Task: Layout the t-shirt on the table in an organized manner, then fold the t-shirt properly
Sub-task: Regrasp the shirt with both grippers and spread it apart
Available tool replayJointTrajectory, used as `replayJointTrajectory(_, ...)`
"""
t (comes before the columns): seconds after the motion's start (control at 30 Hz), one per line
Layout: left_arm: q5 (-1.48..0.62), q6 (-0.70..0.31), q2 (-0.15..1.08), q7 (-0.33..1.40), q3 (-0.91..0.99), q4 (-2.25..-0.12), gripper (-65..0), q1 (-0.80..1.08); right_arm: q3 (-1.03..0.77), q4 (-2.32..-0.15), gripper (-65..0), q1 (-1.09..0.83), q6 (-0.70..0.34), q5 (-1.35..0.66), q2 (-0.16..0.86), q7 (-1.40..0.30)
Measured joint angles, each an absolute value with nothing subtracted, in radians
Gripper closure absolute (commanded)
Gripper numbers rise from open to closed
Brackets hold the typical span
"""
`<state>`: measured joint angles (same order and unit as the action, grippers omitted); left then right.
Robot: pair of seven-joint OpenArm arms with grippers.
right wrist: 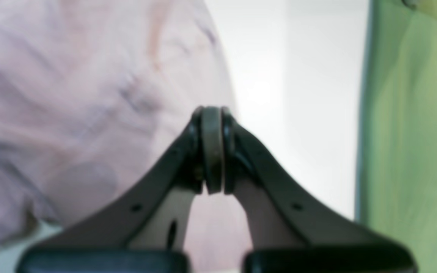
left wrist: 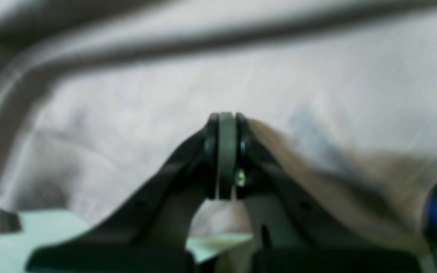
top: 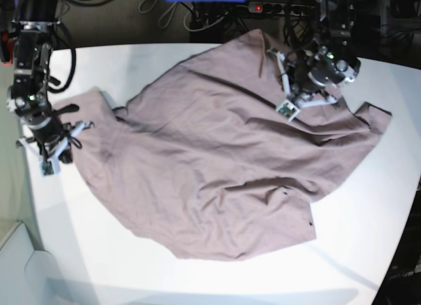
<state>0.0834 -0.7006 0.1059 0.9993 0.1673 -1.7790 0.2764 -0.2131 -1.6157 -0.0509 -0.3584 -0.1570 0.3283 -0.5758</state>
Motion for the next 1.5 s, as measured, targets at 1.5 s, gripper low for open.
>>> replayJointTrajectory(1.5, 0.082, -0.703, 0.297, 1.018, 0.572, -1.734, -0.4, 0.097, 0.264, -1.160, 0.0, 0.277, -0.350, -0.169, 0.081, -0.602)
